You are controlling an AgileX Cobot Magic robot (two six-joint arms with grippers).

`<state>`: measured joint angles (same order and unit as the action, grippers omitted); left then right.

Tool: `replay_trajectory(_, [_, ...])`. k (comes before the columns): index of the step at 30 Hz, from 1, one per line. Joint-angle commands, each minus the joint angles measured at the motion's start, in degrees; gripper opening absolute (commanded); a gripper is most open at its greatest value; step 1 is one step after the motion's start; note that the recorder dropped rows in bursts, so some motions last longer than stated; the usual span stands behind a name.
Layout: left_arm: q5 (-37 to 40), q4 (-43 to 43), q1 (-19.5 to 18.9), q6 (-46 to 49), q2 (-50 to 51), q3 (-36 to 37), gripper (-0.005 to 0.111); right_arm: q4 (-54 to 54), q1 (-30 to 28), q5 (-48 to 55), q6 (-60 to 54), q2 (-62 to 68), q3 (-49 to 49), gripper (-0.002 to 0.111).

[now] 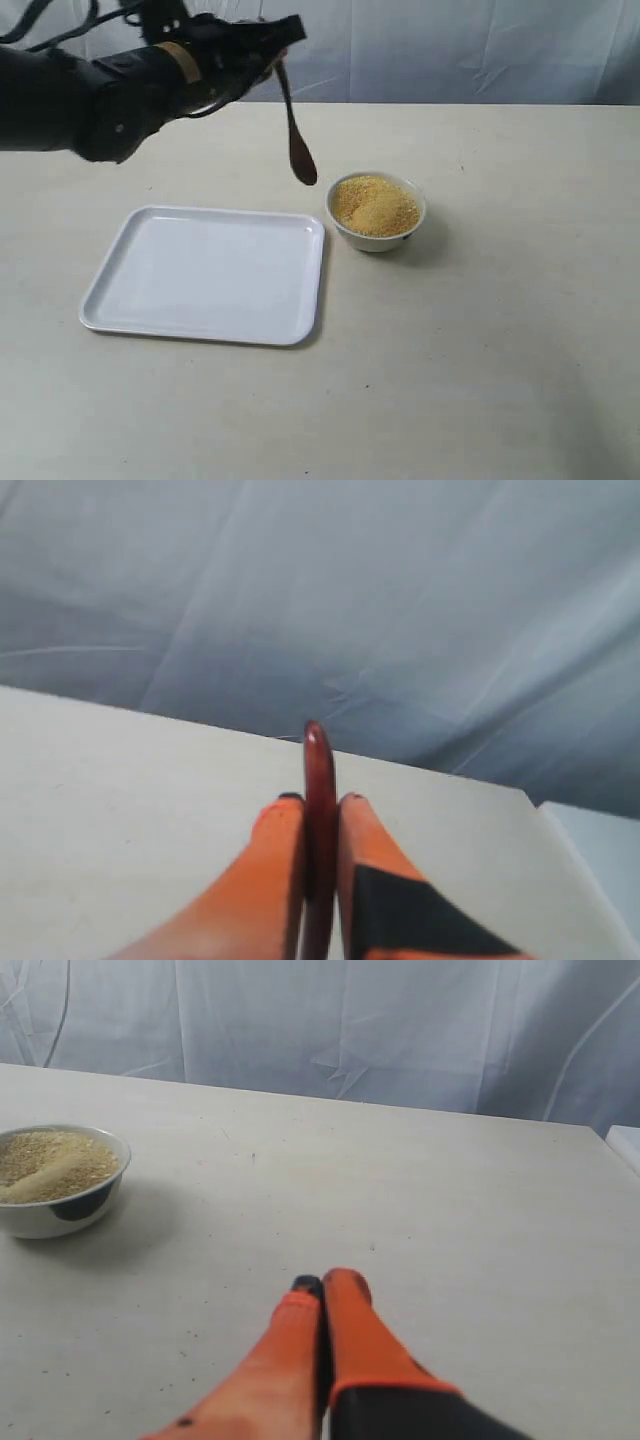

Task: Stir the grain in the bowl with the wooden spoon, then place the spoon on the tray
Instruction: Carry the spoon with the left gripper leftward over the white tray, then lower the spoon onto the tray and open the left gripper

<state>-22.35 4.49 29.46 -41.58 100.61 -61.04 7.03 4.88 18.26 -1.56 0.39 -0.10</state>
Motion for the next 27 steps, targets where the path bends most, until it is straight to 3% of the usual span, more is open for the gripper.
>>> replay_trajectory(1, [-7.7,-5.5,-1.2,-6.4,-6.5,12.8,0.000,0.1,-0.2,-0.4,0.0,-0.4,0.1,0.000])
replay_trajectory(5, [-20.0,-8.7,-1.2,-16.8,-8.3,24.8,0.000,0.1,-0.2,-0.4,0.0,-0.4,0.1,0.000])
replay_trajectory(10, [-22.4,-16.6,-1.2,-21.0,-6.7,33.4,0.000,0.2,-0.2,-0.4,0.0,-0.4,0.1,0.000])
replay_trajectory(13, [-22.6,-22.8,-1.2,-21.4,-5.9,35.5,0.000,0.1,-0.2,-0.4,0.0,-0.4,0.1,0.000])
replay_trajectory(24, [-16.8,-30.4,-1.2,-21.5,-4.0,35.8,0.000,0.1,-0.2,-0.4,0.0,-0.4,0.1,0.000])
replay_trajectory(27, [-16.0,-29.0,-1.2,-22.2,-1.5,35.3,0.012,0.1,-0.2,-0.4,0.0,-0.4,0.1,0.000])
